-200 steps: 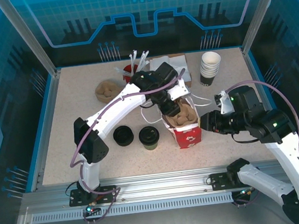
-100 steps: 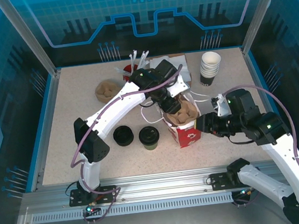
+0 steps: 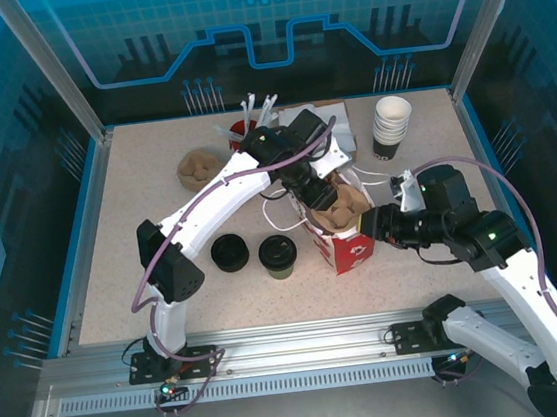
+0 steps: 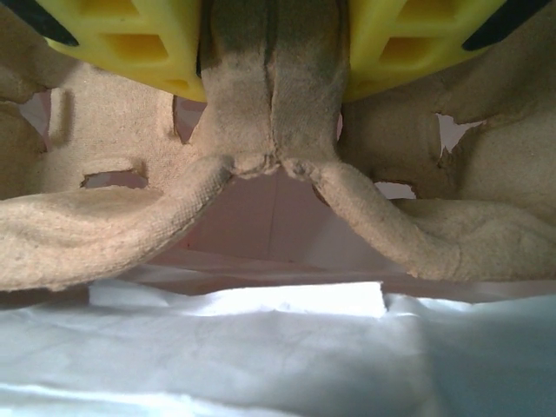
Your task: Pack the takeout coffee
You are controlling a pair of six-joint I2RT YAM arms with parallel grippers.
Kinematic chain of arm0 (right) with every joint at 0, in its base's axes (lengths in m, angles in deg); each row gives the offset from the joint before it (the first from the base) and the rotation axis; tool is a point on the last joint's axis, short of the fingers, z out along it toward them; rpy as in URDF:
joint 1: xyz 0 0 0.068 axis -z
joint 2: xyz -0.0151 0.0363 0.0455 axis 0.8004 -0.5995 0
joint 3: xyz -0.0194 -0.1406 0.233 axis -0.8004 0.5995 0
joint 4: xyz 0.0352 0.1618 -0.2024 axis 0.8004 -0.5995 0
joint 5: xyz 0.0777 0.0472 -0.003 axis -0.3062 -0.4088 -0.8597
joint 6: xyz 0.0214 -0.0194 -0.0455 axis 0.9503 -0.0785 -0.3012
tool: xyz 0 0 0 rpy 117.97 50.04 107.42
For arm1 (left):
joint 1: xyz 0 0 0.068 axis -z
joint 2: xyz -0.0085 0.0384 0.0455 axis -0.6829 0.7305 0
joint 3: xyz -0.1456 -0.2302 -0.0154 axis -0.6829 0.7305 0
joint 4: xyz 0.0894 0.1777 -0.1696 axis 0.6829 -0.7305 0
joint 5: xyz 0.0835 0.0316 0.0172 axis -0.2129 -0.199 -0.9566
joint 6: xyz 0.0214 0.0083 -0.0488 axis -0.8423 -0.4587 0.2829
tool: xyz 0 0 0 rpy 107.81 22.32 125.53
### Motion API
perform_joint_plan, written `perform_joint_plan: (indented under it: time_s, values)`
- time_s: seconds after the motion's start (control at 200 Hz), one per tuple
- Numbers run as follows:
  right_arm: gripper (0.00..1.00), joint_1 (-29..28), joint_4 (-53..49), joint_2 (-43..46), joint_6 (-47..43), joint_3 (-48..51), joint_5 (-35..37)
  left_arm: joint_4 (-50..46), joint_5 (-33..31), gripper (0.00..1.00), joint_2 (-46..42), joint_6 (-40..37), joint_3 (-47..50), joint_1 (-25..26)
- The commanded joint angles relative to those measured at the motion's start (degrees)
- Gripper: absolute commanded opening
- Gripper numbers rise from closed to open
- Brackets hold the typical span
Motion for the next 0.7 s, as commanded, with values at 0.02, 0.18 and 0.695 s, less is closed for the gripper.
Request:
perform_joint_plan:
  time_s: [0.02,0.18,0.695]
  values:
    - [0.34,0.6,6.3,0.3,1.4,2.1,-0.4,-2.0,-0.7,0.37,0.0,0.8,-2.3,0.1]
    - [0.27,0.6,5.7,0.3,1.4,2.4,2.0,-1.7,-0.5,0.37,0.2,0.8,-2.5,0.1]
    - [0.0,1.6,-1.9,1.6,0.9,-0.1,1.8,-3.2,-3.8,0.37,3.4,-1.8,-5.8,-0.6]
